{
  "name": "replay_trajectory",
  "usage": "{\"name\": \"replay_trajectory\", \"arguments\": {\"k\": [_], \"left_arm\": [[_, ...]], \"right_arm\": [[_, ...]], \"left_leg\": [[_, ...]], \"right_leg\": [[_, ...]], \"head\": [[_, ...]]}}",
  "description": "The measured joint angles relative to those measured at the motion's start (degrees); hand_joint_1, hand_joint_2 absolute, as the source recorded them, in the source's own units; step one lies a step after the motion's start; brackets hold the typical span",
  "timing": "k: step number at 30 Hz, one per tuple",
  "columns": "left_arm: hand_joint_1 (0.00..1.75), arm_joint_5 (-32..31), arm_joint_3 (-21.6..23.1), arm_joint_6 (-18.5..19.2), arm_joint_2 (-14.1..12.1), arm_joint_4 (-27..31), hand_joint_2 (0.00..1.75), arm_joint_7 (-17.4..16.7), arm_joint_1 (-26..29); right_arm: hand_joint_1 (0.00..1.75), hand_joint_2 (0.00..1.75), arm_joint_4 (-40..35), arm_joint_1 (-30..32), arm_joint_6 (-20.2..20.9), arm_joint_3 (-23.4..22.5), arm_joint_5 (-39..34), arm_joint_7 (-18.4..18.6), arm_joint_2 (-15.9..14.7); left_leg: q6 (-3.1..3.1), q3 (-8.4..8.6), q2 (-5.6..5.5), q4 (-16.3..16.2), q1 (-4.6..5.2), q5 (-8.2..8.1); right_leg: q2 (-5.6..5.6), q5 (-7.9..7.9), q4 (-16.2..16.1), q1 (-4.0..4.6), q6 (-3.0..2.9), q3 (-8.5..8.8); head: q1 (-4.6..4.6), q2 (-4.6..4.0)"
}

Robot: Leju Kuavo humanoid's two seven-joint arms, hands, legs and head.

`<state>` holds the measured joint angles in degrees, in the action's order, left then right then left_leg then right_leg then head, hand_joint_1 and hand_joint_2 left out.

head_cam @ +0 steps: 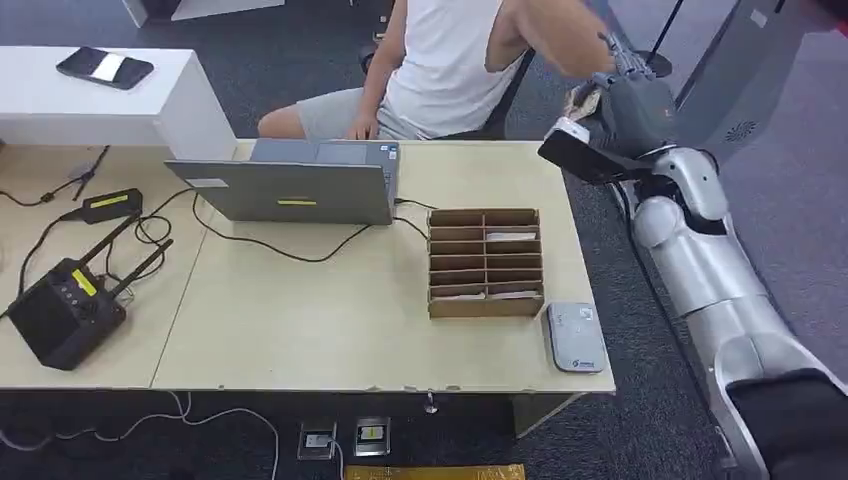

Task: Pass the card to the sensor for recognition and then transmit it.

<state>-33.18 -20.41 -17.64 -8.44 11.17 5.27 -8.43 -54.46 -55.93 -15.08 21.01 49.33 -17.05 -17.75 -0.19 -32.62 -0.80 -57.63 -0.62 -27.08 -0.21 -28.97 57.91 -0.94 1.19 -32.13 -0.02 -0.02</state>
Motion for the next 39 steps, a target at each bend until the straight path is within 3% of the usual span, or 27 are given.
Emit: {"name": "replay_trajectory", "arguments": {"k": [9, 19, 20, 21, 22, 23, 24, 29, 30, 35, 36, 38, 39], "left_arm": [[0.0, -2.5, 0.4, 1.6, 0.0, 0.0, 1.75, -0.8, -1.3], [0.0, -3.0, 0.4, 2.2, -0.2, 0.0, 1.75, -1.5, -1.4], [0.0, -3.0, 0.4, 2.2, -0.2, 0.0, 1.75, -1.5, -1.4], [0.0, -3.0, 0.4, 2.2, -0.2, 0.0, 1.75, -1.5, -1.3], [0.0, -3.0, 0.4, 2.2, -0.2, 0.0, 1.75, -1.5, -1.3], [0.0, -3.0, 0.4, 2.2, -0.2, 0.0, 1.75, -1.5, -1.3], [0.0, -3.0, 0.4, 2.2, -0.1, 0.0, 1.75, -1.5, -1.3], [0.0, -3.0, 0.4, 2.0, -0.1, 0.0, 1.75, -1.5, -1.3], [0.0, -3.0, 0.4, 2.0, -0.1, 0.0, 1.75, -1.5, -1.2], [0.0, -2.9, 0.4, 2.0, -0.2, 0.0, 1.75, -1.5, -1.1], [0.0, -2.7, 0.4, 2.0, -0.2, 0.0, 1.75, -1.5, -1.0], [0.0, -2.5, 0.4, 2.0, -0.2, 0.0, 1.75, -1.3, -0.7], [0.0, -2.5, 0.4, 1.9, -0.2, 0.0, 1.75, -1.1, -0.6]], "right_arm": [[1.75, 1.75, 13.8, -9.9, -2.1, 4.1, 3.3, 0.5, 7.1], [1.69, 1.75, 20.8, -11.3, -1.5, 5.3, 3.2, 0.7, 9.3], [1.59, 1.75, 21.2, -11.3, -1.5, 5.4, 3.2, 0.7, 9.4], [0.73, 1.75, 21.7, -11.4, -1.5, 5.5, 3.2, 0.6, 9.4], [0.3, 1.75, 22.3, -11.5, -1.5, 5.7, 3.1, 0.6, 9.4], [0.3, 1.75, 23.0, -11.6, -1.5, 5.9, 3.0, 0.6, 9.5], [0.0, 1.75, 23.3, -11.5, -1.6, 6.1, 2.7, 0.6, 9.5], [0.0, 1.75, 24.5, -11.2, -3.3, 6.1, 1.2, 0.7, 9.5], [0.0, 0.0, 24.6, -11.1, -3.6, 6.1, 0.9, 0.7, 9.5], [0.0, 0.0, 24.8, -10.3, -2.6, 6.0, -5.9, -1.8, 9.2], [0.0, 0.0, 24.7, -10.1, -1.4, 5.9, -7.9, -2.2, 9.1], [0.0, 0.0, 23.1, -9.0, 5.6, 4.8, -18.6, -2.9, 8.5], [0.0, 1.75, 21.7, -8.2, 9.0, 4.2, -23.7, -2.6, 8.2]], "left_leg": [[-0.02, 0.02, -0.02, 0.0, -0.03, 0.03], [0.0, -0.01, -0.09, 0.0, -0.02, 0.04], [0.0, -0.02, -0.1, 0.0, -0.02, 0.04], [0.0, -0.01, -0.1, 0.0, -0.03, 0.04], [0.0, -0.01, -0.1, 0.0, -0.03, 0.04], [0.0, -0.01, -0.09, 0.0, -0.03, 0.04], [0.0, 0.0, -0.08, 0.0, -0.03, 0.04], [0.0, 0.02, -0.05, 0.0, -0.03, 0.04], [0.0, 0.02, -0.05, 0.0, -0.03, 0.04], [0.0, 0.03, -0.03, 0.0, -0.03, 0.04], [0.0, 0.04, -0.03, 0.0, -0.03, 0.04], [0.0, 0.09, -0.01, 0.0, -0.03, 0.03], [0.0, 0.09, -0.01, 0.0, -0.03, 0.03]], "right_leg": [[-0.01, 0.0, 0.0, 0.03, 0.0, -0.05], [-0.07, 0.0, 0.0, 0.03, 0.0, -0.07], [-0.1, 0.0, 0.0, 0.03, 0.0, -0.06], [-0.1, 0.0, 0.0, 0.03, 0.0, -0.06], [-0.1, 0.0, 0.0, 0.03, 0.0, -0.06], [-0.08, 0.0, 0.0, 0.03, 0.0, -0.06], [-0.06, 0.0, 0.0, 0.03, 0.0, -0.07], [0.0, 0.0, 0.0, 0.03, 0.0, -0.09], [0.01, 0.0, 0.0, 0.03, 0.0, -0.09], [0.03, 0.0, 0.0, 0.03, 0.0, -0.08], [0.03, 0.0, 0.0, 0.03, 0.0, -0.08], [0.04, 0.0, 0.0, 0.03, 0.0, -0.06], [0.03, 0.0, 0.0, 0.03, 0.0, -0.05]], "head": [[-0.02, 0.0], [0.02, 0.0], [0.02, 0.0], [0.02, 0.0], [0.04, 0.0], [0.0, 0.0], [0.04, 0.0], [0.02, 0.0], [0.02, 0.0], [0.02, 0.0], [0.02, 0.0], [0.02, 0.0], [0.02, 0.0]]}}
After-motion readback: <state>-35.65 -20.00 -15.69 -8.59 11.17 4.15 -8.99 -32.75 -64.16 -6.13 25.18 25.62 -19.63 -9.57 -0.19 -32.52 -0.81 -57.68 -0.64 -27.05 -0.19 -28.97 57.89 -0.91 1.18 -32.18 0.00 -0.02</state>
